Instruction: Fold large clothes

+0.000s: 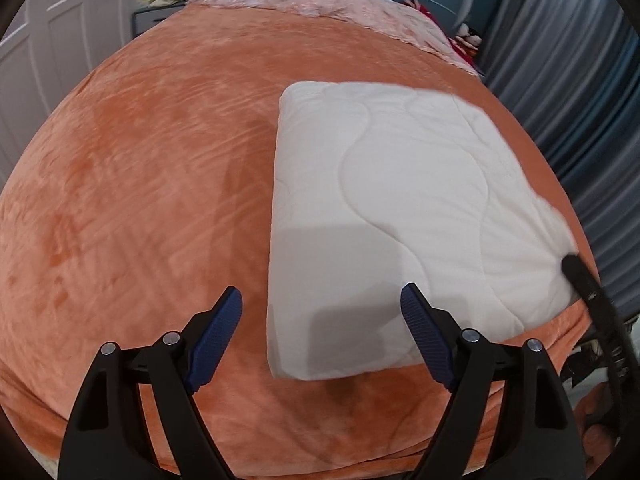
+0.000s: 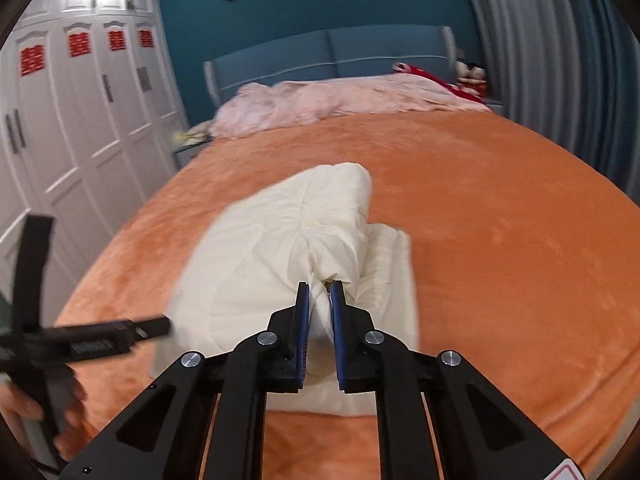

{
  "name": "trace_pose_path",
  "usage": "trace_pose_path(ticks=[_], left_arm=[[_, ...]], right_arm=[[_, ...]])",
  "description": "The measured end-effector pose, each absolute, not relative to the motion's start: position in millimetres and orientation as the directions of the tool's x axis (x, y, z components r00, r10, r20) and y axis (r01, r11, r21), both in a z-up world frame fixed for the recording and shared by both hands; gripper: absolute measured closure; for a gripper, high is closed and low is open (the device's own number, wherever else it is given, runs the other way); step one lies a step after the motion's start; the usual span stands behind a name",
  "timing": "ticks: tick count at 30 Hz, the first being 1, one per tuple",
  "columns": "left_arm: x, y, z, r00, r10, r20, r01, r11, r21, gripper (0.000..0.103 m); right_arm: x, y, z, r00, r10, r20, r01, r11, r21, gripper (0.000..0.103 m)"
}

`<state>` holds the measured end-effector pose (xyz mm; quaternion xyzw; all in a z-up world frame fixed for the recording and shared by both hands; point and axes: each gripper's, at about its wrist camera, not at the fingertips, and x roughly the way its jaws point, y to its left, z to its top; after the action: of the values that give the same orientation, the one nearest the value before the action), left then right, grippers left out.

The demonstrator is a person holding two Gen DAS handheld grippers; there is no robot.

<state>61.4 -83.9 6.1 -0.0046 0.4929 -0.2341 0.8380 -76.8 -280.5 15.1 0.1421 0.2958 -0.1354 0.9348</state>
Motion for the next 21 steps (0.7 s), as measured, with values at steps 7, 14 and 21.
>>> trace_pose_path(ticks=[7, 14, 21], left_arm=[[63.7, -127.1, 17.3, 0.410, -0.409, -0.815, 0.449, 0.868, -0.210, 0.024], [69.1, -161.5, -11.9, 0.387, -0.329, -0.861, 0.460, 0.879, -0.128, 0.024], [66.5, -165.2, -30.3, 0.405, -0.301, -0.864, 0.476, 0.875, -0.081, 0.019]], right_arm=[[-78.1, -320.6, -36.5, 0.715, -0.112, -0.690, 0.400, 0.875, 0.272, 0.094], [-68.4, -316.9, -62.2, 0.665, -0.127, -0.736, 0.430, 0.871, 0.238, 0.094], [-65.1, -314.9, -85.7, 0.645, -0.107, -0.757, 0.432, 0.868, 0.246, 0.093]])
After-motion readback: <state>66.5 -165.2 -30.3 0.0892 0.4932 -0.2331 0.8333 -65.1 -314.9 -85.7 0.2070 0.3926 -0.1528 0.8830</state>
